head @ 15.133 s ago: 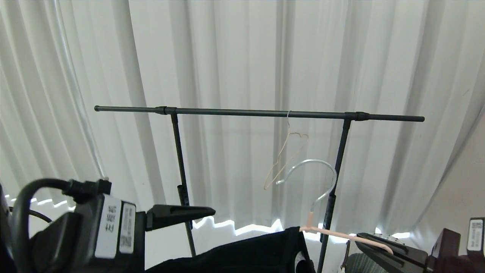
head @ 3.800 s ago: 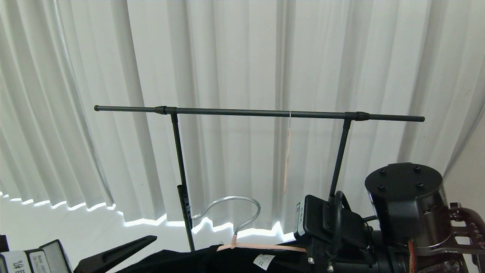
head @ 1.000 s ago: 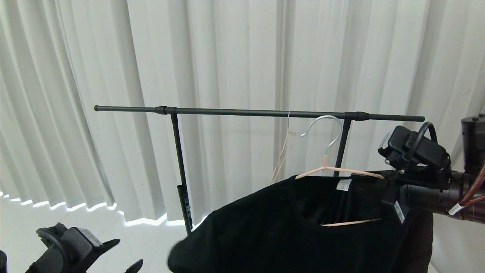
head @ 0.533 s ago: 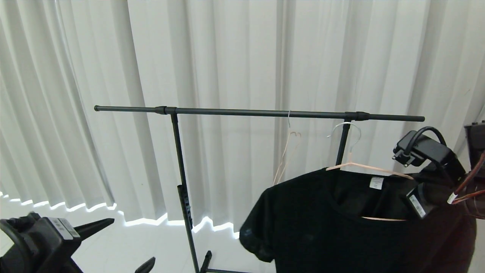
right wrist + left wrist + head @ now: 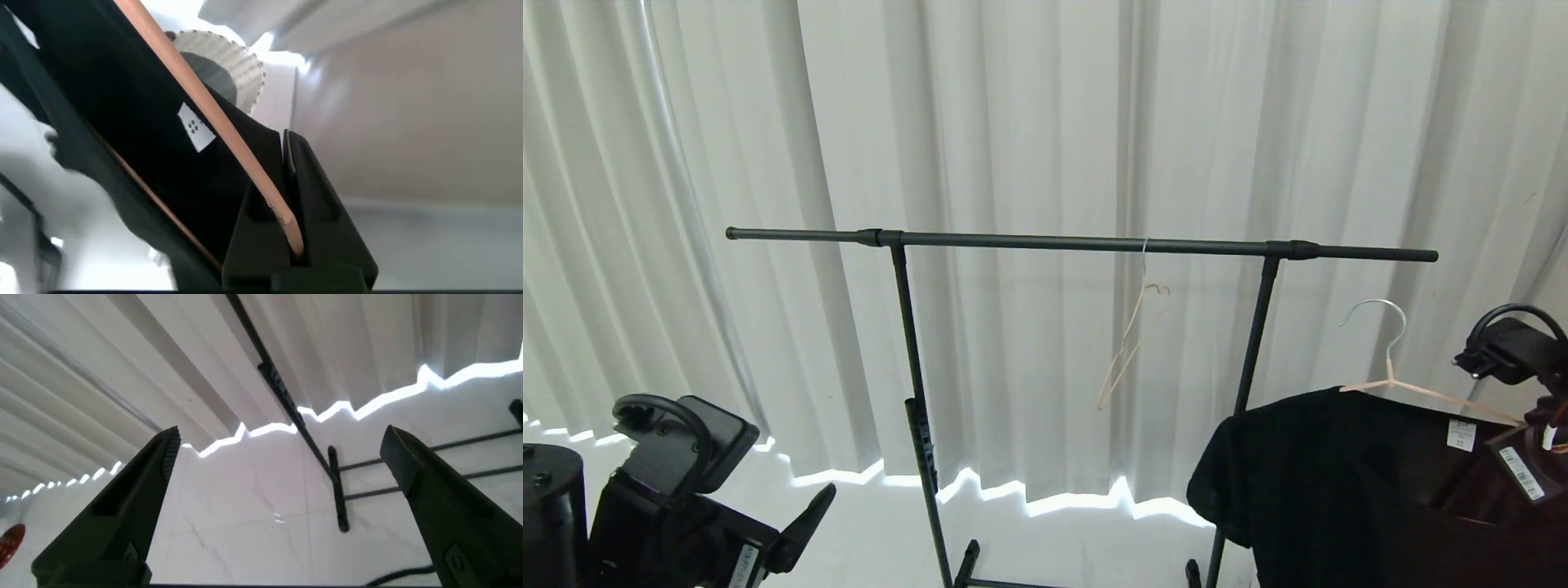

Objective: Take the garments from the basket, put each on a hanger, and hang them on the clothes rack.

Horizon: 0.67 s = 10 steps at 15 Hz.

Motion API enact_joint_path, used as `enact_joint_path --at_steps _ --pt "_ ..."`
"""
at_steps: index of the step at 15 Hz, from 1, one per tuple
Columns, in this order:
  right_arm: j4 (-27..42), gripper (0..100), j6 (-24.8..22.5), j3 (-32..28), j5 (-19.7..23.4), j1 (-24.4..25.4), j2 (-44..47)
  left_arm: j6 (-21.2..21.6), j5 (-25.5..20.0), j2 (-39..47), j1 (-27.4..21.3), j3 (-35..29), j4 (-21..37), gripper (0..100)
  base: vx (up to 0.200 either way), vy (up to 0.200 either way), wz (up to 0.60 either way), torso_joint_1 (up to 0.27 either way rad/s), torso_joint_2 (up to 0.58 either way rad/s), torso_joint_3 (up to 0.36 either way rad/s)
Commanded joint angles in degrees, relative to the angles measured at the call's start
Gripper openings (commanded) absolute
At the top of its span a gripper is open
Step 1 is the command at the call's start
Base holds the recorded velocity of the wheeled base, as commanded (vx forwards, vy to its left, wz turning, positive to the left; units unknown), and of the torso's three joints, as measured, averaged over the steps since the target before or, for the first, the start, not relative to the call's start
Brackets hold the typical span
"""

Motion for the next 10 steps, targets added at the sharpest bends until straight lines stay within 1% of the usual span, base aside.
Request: enact_joint_path --at_steps 1,2,7,10 --pt "0.15 0 5.08 0.02 0.02 -0.80 1.41 0.01 0.07 1.50 -0.07 1.35 -0.12 100 0.000 0.000 0.00 0.000 0.00 0.000" --pt "0.15 0 8.51 0.02 -0.07 -0.62 1.93 0.10 0.07 1.41 -0.15 2.05 -0.12 100 0.000 0.000 0.00 0.000 0.00 0.000" --pt "2.70 0 17.83 -0.33 -0.16 -0.80 3.16 0.18 0.07 1.24 -0.24 1.79 -0.30 100 0.000 0.000 0.00 0.000 0.00 0.000" --pt "2.79 0 18.71 -0.24 -0.16 -0.80 2.99 0.18 0.16 1.32 -0.07 1.61 -0.30 100 0.000 0.000 0.00 0.000 0.00 0.000"
